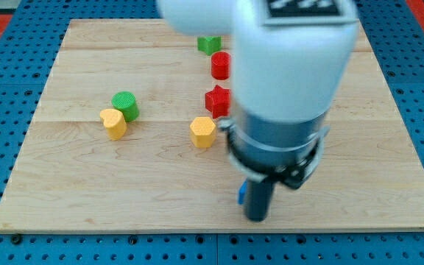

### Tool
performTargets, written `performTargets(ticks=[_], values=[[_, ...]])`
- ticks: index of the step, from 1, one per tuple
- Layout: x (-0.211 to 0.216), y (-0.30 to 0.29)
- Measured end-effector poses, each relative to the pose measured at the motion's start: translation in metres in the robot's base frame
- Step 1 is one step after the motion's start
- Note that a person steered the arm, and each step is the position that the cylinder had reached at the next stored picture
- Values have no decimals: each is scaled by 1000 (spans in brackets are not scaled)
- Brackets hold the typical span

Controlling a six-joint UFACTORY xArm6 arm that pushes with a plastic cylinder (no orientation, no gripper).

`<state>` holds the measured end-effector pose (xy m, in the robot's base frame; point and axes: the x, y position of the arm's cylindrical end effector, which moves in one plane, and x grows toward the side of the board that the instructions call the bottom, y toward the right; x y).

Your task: Move your arm to the right side of the board

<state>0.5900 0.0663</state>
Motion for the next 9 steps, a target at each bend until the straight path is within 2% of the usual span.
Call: performTargets(ticks=[1,2,3,4,9], values=[[-37,47],[-71,61],[-62,95],[-65,106],[-65,118]])
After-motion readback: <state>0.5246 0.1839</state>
